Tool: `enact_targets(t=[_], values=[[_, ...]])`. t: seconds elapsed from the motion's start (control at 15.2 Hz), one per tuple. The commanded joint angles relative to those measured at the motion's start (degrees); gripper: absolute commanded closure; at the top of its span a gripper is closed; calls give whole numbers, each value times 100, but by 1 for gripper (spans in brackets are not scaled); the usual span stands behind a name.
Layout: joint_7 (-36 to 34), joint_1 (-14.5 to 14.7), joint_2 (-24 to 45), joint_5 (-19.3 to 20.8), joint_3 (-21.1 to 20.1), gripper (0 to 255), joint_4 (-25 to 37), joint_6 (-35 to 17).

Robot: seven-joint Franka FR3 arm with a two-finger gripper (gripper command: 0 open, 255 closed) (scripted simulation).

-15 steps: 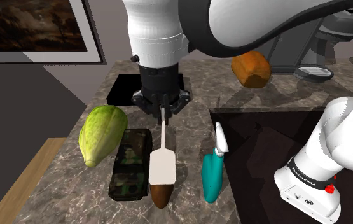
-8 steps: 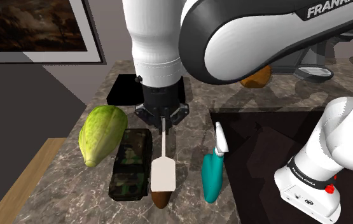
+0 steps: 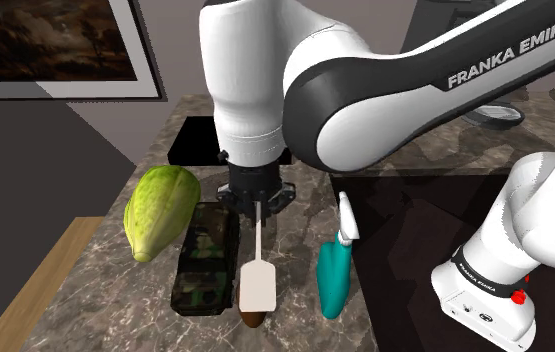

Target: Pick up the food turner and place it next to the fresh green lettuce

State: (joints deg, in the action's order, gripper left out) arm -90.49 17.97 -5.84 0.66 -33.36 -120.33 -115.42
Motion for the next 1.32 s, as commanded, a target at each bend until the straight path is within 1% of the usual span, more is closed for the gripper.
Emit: enact_targets(t=[0.0,0.59,1.19,1.25], values=[[-29,0,53,32,-11,255,-101,-148],[-220,3,369,246,-60,255,-521,-825],[-513,16,820,608,-75,255,-847,-1508],[-513,16,820,608,-75,255,-847,-1508]])
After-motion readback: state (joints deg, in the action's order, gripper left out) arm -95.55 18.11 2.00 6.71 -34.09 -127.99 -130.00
